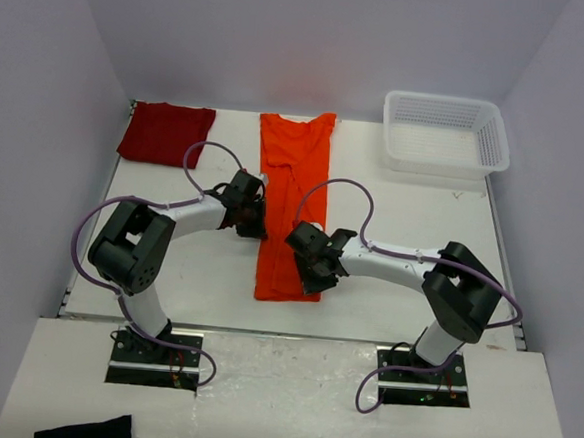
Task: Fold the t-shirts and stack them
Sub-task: Grab the bottom of the folded rectangular tshirt with both arms
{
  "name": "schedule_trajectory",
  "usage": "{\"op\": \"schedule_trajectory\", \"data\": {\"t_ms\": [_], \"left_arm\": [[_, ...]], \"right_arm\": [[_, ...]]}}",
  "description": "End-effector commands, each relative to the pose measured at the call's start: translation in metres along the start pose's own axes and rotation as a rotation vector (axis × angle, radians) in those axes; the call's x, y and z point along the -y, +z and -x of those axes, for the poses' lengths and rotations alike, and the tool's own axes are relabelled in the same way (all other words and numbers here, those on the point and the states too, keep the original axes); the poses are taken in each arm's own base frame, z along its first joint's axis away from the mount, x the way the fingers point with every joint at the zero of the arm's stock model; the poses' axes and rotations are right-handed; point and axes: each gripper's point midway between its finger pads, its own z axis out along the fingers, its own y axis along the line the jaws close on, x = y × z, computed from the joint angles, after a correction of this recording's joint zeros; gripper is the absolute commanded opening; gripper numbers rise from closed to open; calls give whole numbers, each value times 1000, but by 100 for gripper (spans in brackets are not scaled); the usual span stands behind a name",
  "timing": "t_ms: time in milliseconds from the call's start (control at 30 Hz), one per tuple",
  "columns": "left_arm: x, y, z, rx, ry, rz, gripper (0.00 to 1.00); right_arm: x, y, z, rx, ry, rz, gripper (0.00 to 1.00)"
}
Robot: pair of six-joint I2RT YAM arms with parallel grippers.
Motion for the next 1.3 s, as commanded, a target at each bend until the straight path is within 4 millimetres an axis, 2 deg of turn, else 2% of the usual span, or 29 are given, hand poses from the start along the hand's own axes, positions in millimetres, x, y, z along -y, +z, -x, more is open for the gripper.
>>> {"op": "schedule_trajectory", "data": {"t_ms": [0, 533, 700, 867, 1100, 1267], "left_arm": [[-7, 5, -11, -28, -6, 11, 0], [-6, 7, -14, -38, 8, -6, 0], [-7, 11, -16, -50, 6, -9, 0], [-10, 13, -18, -56, 3, -6, 0], [-14, 19, -20, -75, -6, 8, 0], [-22, 24, -24, -87, -12, 38, 0]], "right_arm": [[-10, -4, 10, 36, 33, 16, 36], [-6, 17, -11, -26, 90, 3, 27], [-1, 19, -13, -36, 115, -26, 9], [2, 12, -14, -12, 129, -58, 2], [11, -2, -13, 29, 142, -123, 6], [19, -11, -16, 47, 164, -150, 2]]}}
